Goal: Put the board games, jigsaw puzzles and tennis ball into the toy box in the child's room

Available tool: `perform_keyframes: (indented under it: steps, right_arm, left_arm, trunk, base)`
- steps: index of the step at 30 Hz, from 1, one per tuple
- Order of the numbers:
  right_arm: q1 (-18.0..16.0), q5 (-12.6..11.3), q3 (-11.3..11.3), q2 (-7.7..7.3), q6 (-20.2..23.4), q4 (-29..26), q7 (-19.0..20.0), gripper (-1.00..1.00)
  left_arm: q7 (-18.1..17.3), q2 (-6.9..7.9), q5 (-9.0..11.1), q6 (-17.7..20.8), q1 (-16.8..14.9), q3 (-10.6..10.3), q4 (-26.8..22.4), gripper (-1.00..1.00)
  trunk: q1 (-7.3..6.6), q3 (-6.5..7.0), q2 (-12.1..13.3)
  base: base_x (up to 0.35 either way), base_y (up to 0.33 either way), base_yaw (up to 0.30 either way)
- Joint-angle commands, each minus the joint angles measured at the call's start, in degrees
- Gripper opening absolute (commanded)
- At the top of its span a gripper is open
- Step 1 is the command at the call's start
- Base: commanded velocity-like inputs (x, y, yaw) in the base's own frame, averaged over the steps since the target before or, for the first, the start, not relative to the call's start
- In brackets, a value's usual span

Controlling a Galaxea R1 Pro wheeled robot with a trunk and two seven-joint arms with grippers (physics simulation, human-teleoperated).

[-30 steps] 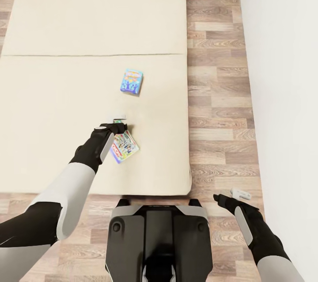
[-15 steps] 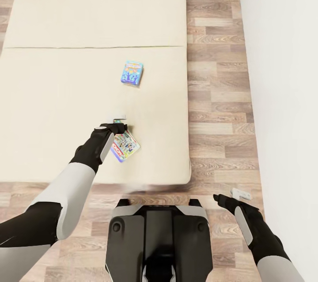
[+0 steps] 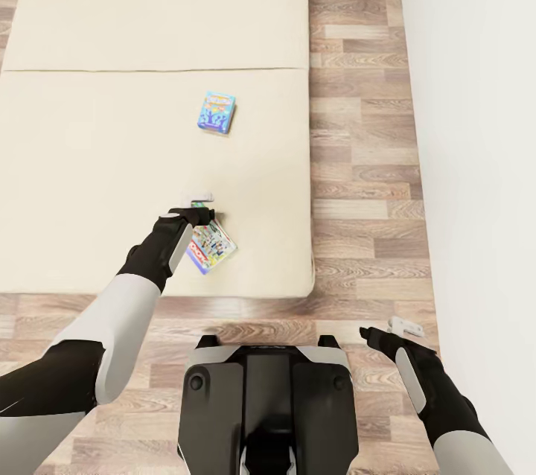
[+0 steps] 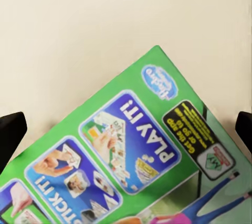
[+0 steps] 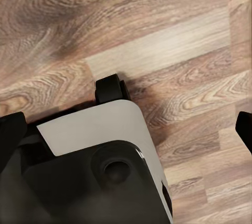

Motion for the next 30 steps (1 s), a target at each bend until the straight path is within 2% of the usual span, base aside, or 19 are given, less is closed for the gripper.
perform_keyframes:
  steps: [1, 13, 30]
  right_arm:
    - [0.0, -0.6, 0.0, -0.01, 0.3, -0.1, -0.3, 1.00]
    - [0.0, -0.6, 0.0, -0.01, 0.3, -0.1, -0.3, 1.00]
    - [0.0, -0.6, 0.1, -0.01, 0.3, -0.1, -0.3, 1.00]
  left_arm:
    - [0.3, 0.01, 0.1, 0.3, 0.0, -0.1, -0.1, 1.00]
    - [0.3, 0.01, 0.1, 0.3, 0.0, -0.1, -0.1, 1.00]
    - [0.3, 0.19, 0.1, 0.3, 0.0, -0.2, -0.1, 1.00]
  trunk:
    - [0.02, -0.06, -0.1]
    - [0.02, -0.06, -0.1]
    - [0.02, -0.06, -0.1]
  base:
    - [-0.165, -0.115, 0.000]
    - [-0.121, -0.085, 0.000]
    - [-0.143, -0.006, 0.000]
